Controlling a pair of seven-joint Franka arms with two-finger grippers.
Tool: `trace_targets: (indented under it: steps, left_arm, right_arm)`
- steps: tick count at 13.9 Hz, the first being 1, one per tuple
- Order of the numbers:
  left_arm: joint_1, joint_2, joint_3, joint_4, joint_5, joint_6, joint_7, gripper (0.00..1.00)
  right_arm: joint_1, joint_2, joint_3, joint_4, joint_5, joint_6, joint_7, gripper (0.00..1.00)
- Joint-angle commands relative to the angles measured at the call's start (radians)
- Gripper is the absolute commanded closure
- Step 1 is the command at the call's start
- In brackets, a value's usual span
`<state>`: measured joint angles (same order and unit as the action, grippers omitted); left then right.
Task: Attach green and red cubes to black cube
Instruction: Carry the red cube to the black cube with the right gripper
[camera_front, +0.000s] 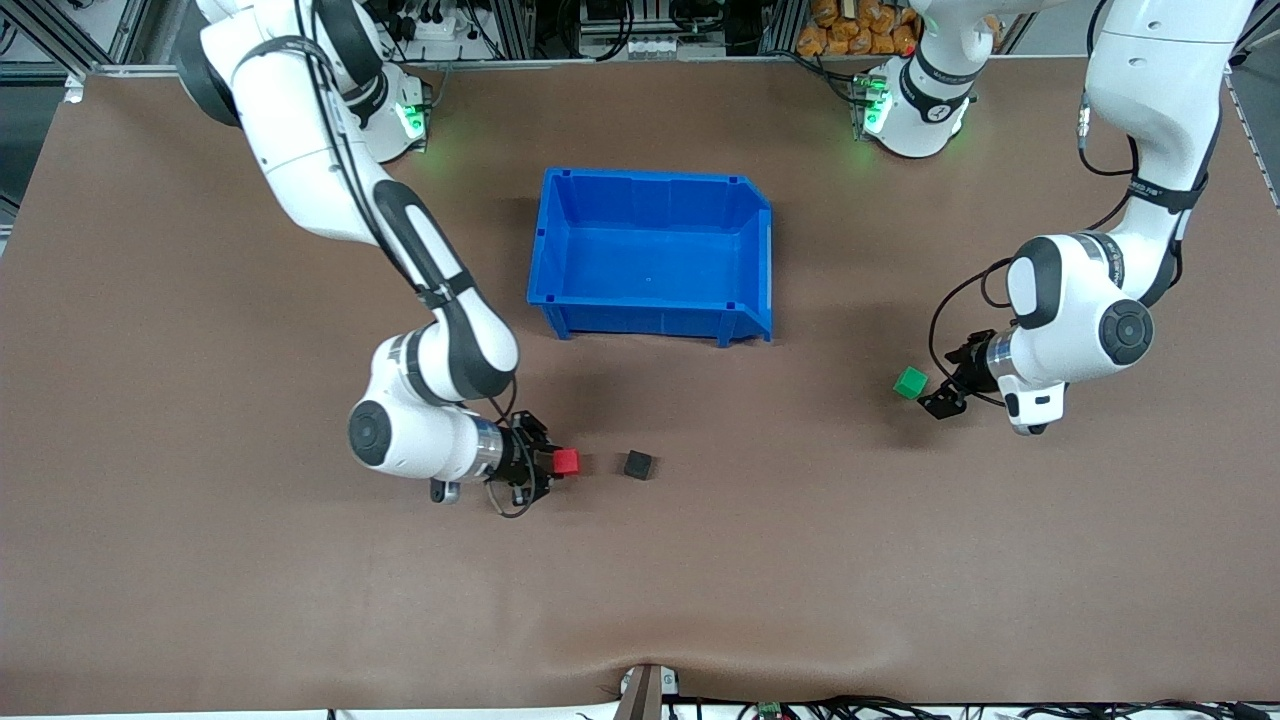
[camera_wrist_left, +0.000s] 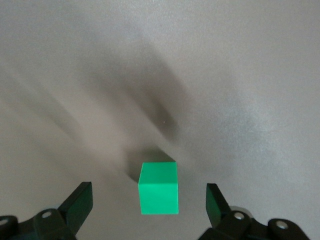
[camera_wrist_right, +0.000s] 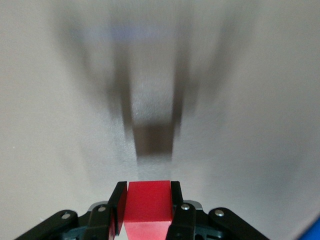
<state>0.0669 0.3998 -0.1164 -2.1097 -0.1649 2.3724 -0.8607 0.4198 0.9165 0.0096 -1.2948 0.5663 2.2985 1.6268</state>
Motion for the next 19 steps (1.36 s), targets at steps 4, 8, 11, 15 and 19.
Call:
trace_targets:
  steps: [4,8,11,15,19]
  left_arm:
    - [0.002,0.004,-0.006,-0.029,-0.021,0.05,-0.011,0.0]
    - [-0.001,0.004,-0.006,-0.03,-0.038,0.051,-0.011,0.0]
    - [-0.001,0.004,-0.006,-0.036,-0.039,0.051,-0.011,0.0]
    - [-0.002,0.013,-0.008,-0.036,-0.06,0.065,-0.011,0.0]
    - [-0.001,0.04,-0.017,-0.035,-0.071,0.088,-0.011,0.0]
  right_arm:
    - [0.085,0.053,-0.013,0.028,0.021,0.114,0.117,1.0]
    - [0.125,0.073,-0.013,0.029,0.021,0.154,0.159,1.0]
    - [0.14,0.094,-0.013,0.058,0.021,0.171,0.191,1.0]
    - [0.157,0.111,-0.013,0.1,0.02,0.171,0.186,1.0]
    - [0.158,0.11,-0.02,0.1,0.003,0.17,0.176,0.14]
